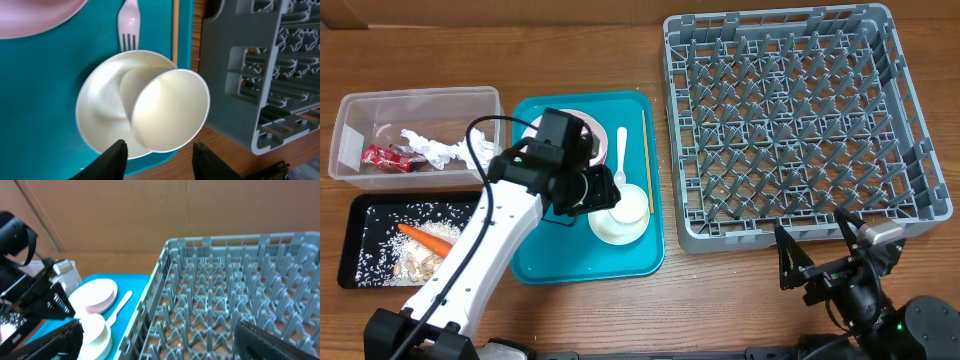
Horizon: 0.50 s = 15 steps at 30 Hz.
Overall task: Sort waste into correct bins and load items into the dishwasher rack
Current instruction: 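Move the left gripper right over the white cup in the bowl, then grasp the white paper cup rim with the left gripper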
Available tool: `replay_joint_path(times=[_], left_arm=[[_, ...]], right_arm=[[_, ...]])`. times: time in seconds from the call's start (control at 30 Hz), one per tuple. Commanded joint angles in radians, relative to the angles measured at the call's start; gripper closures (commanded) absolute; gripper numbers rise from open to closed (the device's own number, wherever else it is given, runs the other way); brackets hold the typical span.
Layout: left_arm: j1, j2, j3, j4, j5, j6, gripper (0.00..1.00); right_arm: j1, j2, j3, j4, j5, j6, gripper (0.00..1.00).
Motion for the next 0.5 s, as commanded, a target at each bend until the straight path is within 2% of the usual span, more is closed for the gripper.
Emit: replay_joint_path(times=[0.0, 0.1, 0.47], left_arm=[[-0.039, -0.007, -0.01, 0.0, -0.073, -0.058, 0.57], [-0.066, 0.012, -0.012, -0.003, -0.121, -0.083, 0.57], [-0.077, 0.097, -0.012, 0.011, -0.129, -0.107, 0.6]], right_arm=[[0.004, 0.002, 0.018, -0.02, -0.012, 0.005, 0.0], [0.004, 0.002, 0.018, -0.032, -0.012, 0.035, 0.0], [0.004, 0.002, 0.018, -0.037, -0.023, 0.035, 0.0]])
